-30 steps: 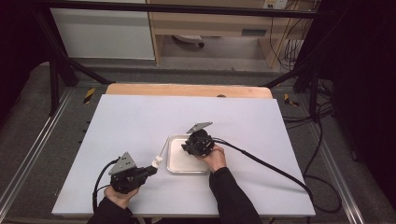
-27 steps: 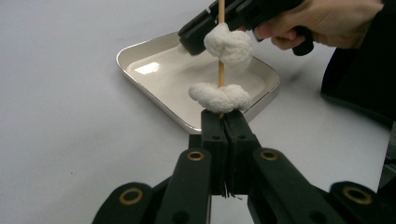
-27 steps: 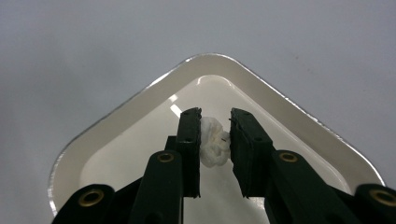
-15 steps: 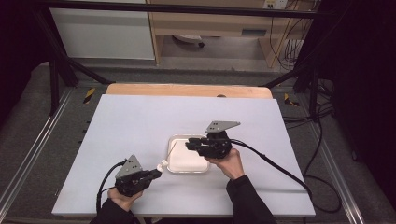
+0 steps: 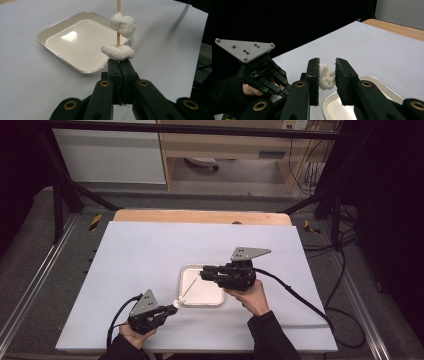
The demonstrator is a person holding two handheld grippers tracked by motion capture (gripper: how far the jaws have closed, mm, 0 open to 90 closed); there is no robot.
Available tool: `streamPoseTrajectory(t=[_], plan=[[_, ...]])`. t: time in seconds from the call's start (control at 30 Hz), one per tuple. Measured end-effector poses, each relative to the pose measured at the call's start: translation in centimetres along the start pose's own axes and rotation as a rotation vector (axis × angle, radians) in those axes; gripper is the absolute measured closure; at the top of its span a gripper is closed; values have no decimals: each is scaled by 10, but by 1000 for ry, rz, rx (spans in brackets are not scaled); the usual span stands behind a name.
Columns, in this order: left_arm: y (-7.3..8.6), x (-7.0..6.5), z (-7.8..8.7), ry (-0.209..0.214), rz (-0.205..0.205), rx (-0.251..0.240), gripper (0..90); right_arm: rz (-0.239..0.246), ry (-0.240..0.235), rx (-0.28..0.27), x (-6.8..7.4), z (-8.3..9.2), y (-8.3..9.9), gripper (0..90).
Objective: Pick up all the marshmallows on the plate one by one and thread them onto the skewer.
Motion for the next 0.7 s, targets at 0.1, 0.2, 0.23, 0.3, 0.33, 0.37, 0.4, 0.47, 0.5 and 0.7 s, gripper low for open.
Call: streamPoseTrajectory(t=[0.1,0.2,0.23,0.3,0.33,0.37,0.4,0.47,0.5,0.7], plan=[[0,0,0,0,-6,3,882,-6,-11,-1,0,-1,1,733],[0,-1,0,3,-11,3,883,-12,-26,-4,1,-2,1,731],[0,-1,0,2,-13,5,883,-15,-28,-3,2,-3,1,731],[0,-2,-1,0,-20,7,883,-11,-35,-1,2,-3,2,730],[0,-2,-1,2,-22,6,883,-10,-38,2,2,-4,2,730],[0,-2,-1,0,-24,6,883,-12,-37,4,2,-5,3,730],[0,-2,-1,1,-23,8,883,-11,-39,6,2,-6,4,731],[1,-2,-1,2,-22,8,883,-15,-44,7,3,-7,5,731],[1,-2,-1,3,-23,9,884,-18,-42,7,3,-8,6,731],[1,-2,-1,6,-31,7,885,-35,-70,12,4,-12,8,751]])
Point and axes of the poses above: each handheld gripper's, and its own axes: z roughly backward along the jaws, y roughly out of its underside, x roughly to its left, the point moved 5 cm from there along -z, roughly forward along the jaws, and after that the axes turned 6 degrees about z, right-handed, at the moved point
